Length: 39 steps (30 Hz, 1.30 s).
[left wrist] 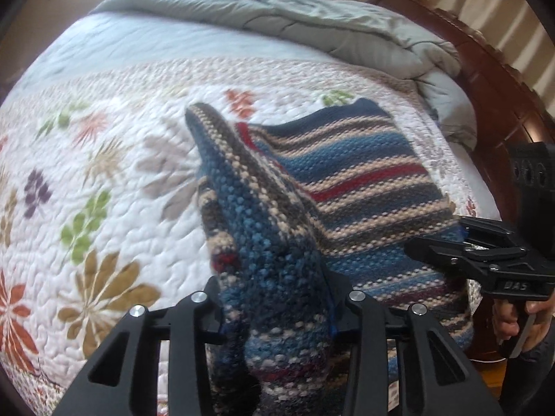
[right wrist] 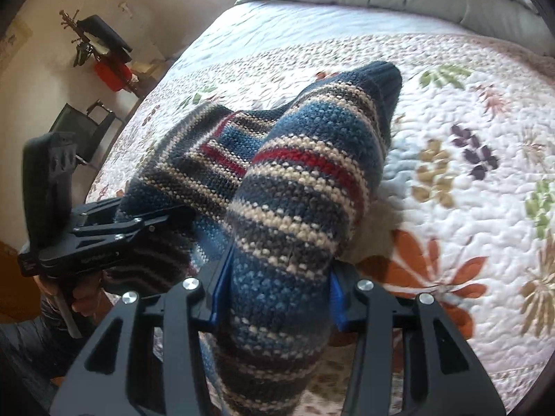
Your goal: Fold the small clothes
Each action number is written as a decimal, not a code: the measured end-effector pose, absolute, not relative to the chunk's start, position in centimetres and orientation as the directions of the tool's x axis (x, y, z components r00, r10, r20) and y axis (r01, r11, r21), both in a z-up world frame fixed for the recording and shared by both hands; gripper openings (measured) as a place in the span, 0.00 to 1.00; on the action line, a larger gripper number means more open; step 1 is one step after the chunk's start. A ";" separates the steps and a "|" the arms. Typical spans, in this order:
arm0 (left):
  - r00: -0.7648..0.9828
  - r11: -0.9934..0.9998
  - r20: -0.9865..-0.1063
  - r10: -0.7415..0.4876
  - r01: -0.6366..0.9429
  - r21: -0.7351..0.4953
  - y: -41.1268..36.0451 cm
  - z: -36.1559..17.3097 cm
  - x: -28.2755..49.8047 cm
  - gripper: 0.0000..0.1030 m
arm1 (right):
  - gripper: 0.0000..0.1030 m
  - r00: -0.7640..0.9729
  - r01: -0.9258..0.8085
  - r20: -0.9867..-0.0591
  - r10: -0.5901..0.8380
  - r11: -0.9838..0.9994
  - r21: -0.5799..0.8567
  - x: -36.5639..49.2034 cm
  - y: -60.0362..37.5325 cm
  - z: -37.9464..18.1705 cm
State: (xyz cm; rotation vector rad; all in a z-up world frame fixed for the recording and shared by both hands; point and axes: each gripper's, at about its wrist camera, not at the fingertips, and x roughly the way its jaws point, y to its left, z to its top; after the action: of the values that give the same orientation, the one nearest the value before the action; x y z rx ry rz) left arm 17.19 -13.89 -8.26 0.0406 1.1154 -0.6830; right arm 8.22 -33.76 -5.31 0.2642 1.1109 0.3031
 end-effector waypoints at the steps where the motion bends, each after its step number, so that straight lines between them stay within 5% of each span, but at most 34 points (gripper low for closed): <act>1: 0.269 0.797 -0.835 -0.479 0.531 -0.286 -15.0 -8.1 17.2 0.38 | 0.44 0.411 -0.101 -0.833 0.371 0.926 0.363 8.2 -34.2 -5.5; 39: 0.246 0.821 -0.871 -0.425 0.510 -0.257 -15.8 -13.5 16.7 0.48 | 0.53 0.384 0.012 -0.809 0.446 0.873 0.487 8.8 -39.4 -13.1</act>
State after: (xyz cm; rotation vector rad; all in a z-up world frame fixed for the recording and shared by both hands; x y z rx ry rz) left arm 16.70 -15.77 -13.49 0.0851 1.1578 -0.6391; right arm 8.75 -39.40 -13.10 0.4552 1.1530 0.2891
